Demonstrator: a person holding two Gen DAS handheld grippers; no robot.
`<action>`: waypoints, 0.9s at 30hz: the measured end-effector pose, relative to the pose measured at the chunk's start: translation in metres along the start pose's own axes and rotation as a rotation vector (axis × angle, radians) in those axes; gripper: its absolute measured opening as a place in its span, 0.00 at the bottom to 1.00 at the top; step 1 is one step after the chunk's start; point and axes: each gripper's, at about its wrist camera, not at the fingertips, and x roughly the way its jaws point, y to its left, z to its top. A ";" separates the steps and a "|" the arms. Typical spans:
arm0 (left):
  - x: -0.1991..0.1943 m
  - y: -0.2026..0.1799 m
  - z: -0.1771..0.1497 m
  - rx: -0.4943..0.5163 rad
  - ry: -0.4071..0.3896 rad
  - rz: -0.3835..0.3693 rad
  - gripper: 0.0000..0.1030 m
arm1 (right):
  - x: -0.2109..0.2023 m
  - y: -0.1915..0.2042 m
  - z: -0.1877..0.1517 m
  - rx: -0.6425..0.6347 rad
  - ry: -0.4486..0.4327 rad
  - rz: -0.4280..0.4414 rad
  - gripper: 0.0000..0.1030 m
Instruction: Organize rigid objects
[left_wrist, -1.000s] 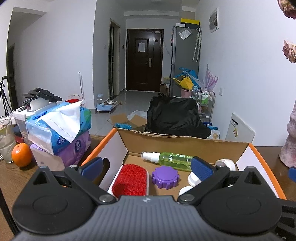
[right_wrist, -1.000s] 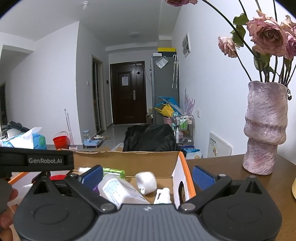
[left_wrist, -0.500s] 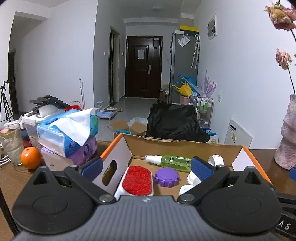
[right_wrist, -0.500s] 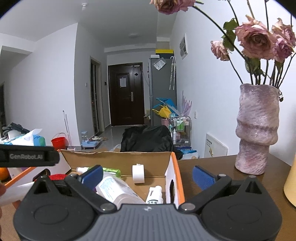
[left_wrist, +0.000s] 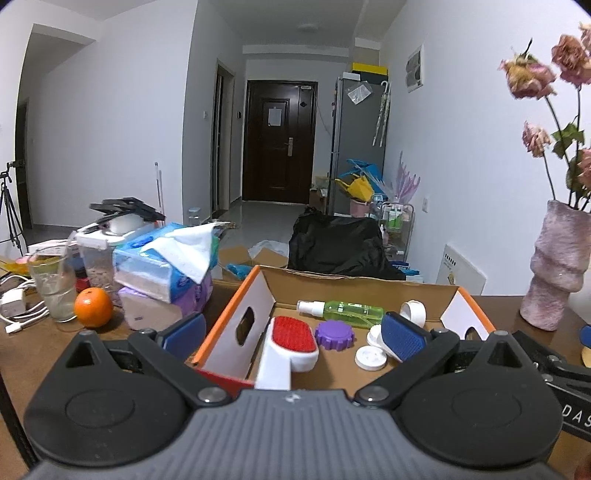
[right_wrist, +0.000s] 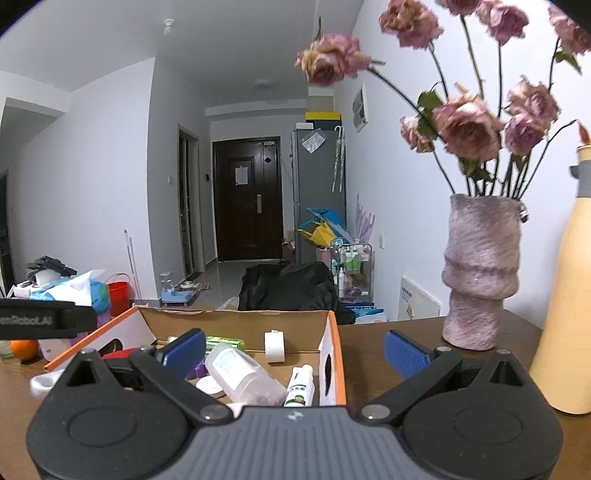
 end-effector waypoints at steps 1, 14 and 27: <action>-0.007 0.002 -0.001 -0.001 -0.004 0.002 1.00 | -0.006 0.000 0.000 0.000 0.000 0.001 1.00; -0.114 0.028 -0.020 0.024 -0.017 -0.017 1.00 | -0.108 0.012 -0.002 -0.010 -0.017 0.027 1.00; -0.227 0.056 -0.071 0.049 -0.005 -0.009 1.00 | -0.233 0.028 -0.023 -0.029 -0.016 0.065 1.00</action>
